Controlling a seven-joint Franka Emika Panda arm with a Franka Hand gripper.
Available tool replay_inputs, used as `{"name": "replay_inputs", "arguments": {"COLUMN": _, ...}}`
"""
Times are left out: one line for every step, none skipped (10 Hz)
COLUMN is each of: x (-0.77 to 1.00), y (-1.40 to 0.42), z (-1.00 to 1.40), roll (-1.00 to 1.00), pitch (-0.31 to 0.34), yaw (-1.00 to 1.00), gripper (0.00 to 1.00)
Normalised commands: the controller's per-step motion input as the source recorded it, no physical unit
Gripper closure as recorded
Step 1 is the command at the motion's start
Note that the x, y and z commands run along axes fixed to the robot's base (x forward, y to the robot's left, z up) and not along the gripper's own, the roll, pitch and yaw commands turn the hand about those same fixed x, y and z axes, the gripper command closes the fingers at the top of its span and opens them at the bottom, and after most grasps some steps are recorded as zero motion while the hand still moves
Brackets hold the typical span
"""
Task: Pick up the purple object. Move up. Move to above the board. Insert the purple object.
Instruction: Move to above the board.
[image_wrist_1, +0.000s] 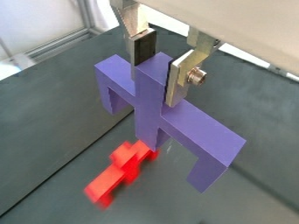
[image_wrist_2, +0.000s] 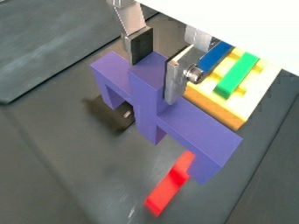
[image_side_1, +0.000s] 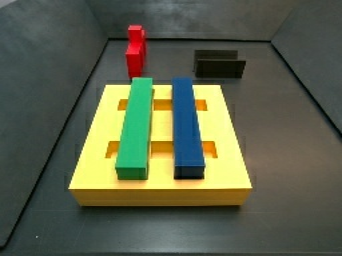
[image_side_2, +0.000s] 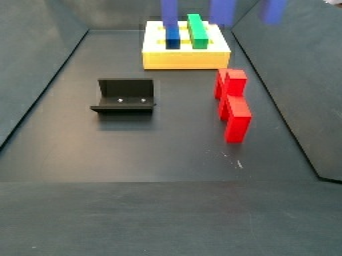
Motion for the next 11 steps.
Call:
{"name": "replay_inputs", "arguments": {"x": 0.1, "y": -1.4, "z": 0.12, "roll": -0.01, "pitch": 0.016, "yaw": 0.01, "gripper": 1.0}}
{"name": "replay_inputs", "arguments": {"x": 0.09, "y": -1.4, "z": 0.12, "roll": -0.01, "pitch": 0.007, "yaw": 0.0, "gripper": 1.0}}
{"name": "replay_inputs", "arguments": {"x": 0.09, "y": -1.4, "z": 0.13, "roll": -0.01, "pitch": 0.003, "yaw": 0.01, "gripper": 1.0}}
{"name": "replay_inputs", "arguments": {"x": 0.1, "y": -1.4, "z": 0.13, "roll": 0.0, "pitch": 0.025, "yaw": 0.01, "gripper": 1.0}}
{"name": "replay_inputs", "arguments": {"x": 0.1, "y": -1.4, "z": 0.14, "roll": -0.02, "pitch": 0.038, "yaw": 0.0, "gripper": 1.0}}
{"name": "replay_inputs", "arguments": {"x": 0.12, "y": -1.4, "z": 0.15, "roll": -0.01, "pitch": 0.069, "yaw": 0.0, "gripper": 1.0}}
{"name": "replay_inputs", "arguments": {"x": 0.13, "y": -1.4, "z": 0.15, "roll": -0.02, "pitch": 0.089, "yaw": 0.0, "gripper": 1.0}}
{"name": "replay_inputs", "arguments": {"x": 0.18, "y": -1.4, "z": 0.15, "roll": 0.01, "pitch": 0.131, "yaw": 0.0, "gripper": 1.0}}
{"name": "replay_inputs", "arguments": {"x": 0.21, "y": -1.4, "z": 0.16, "roll": 0.01, "pitch": 0.148, "yaw": 0.01, "gripper": 1.0}}
{"name": "replay_inputs", "arguments": {"x": 0.14, "y": -0.57, "z": 0.09, "roll": 0.03, "pitch": 0.17, "yaw": 0.01, "gripper": 1.0}}
{"name": "replay_inputs", "arguments": {"x": 0.11, "y": -0.25, "z": 0.05, "roll": 0.03, "pitch": 0.154, "yaw": 0.01, "gripper": 1.0}}
